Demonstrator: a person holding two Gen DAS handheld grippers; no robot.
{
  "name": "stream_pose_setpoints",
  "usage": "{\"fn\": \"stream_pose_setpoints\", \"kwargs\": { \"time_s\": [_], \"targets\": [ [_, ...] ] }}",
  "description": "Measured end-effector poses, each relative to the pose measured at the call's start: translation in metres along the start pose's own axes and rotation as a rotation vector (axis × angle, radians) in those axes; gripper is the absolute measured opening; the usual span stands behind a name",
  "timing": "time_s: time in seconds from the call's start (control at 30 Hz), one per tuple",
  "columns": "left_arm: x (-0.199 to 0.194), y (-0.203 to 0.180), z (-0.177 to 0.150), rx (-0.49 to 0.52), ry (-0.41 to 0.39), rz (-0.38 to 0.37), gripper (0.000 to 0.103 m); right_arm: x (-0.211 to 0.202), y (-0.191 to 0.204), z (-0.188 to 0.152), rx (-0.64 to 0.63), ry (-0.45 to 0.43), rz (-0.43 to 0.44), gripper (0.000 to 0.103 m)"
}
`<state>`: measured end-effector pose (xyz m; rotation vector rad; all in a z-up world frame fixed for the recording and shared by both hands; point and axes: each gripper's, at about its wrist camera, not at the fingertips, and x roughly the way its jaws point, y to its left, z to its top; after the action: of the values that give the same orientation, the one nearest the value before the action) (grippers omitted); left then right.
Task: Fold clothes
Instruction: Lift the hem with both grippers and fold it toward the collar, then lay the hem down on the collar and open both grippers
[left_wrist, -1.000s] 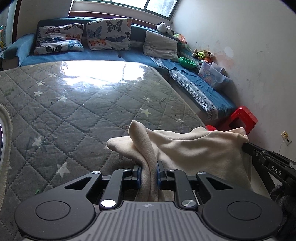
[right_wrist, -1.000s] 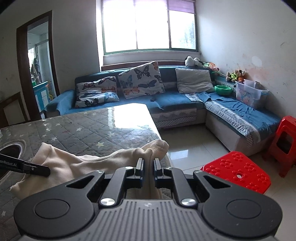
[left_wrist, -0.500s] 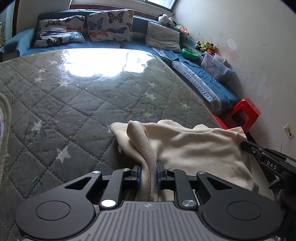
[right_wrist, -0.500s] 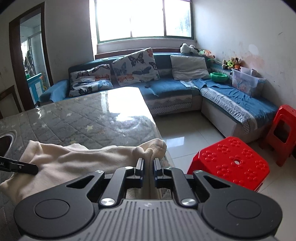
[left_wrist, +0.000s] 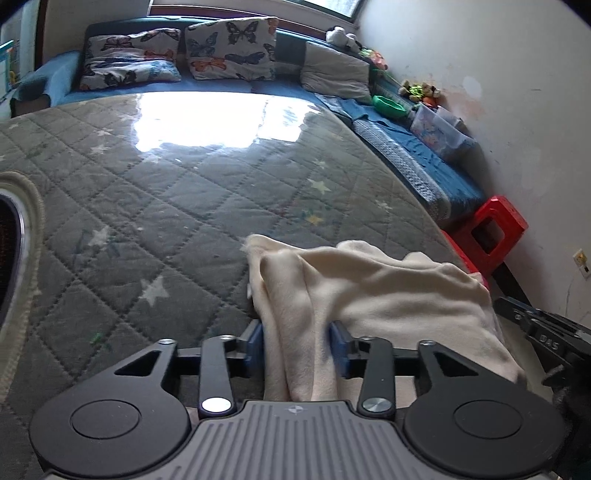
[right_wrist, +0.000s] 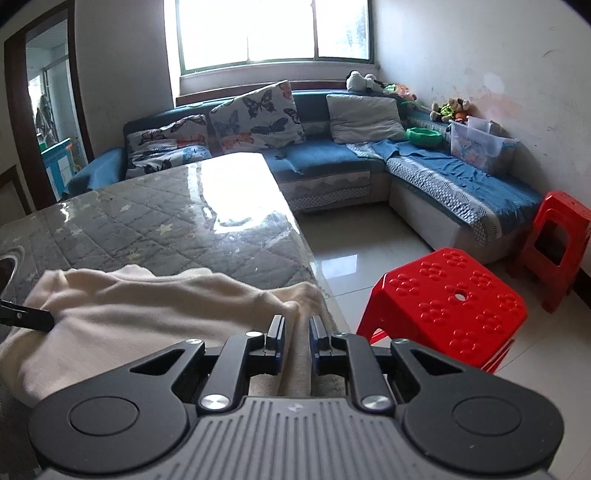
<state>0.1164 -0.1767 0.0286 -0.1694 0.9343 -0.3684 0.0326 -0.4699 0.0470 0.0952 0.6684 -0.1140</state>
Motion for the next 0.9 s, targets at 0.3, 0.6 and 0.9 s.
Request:
{"fn": "stream_pose_setpoints", "kwargs": {
  "time_s": [0.3, 0.6, 0.9],
  "targets": [
    [-0.001, 0.008, 0.004, -0.022, -0.019, 0.043, 0.046, 0.008, 0.024, 0.013, 0.008, -0.002, 0.108, 0.026],
    [0.002, 0.013, 0.004, -0.023, -0.020, 0.057, 0.050, 0.043, 0.047, 0.018, 0.014, 0.037, 0.126, 0.044],
    [0.000, 0.015, 0.000, -0.010, -0.026, 0.058, 0.054, 0.052, 0.063, 0.017, -0.037, 0.037, 0.102, 0.058]
  ]
}}
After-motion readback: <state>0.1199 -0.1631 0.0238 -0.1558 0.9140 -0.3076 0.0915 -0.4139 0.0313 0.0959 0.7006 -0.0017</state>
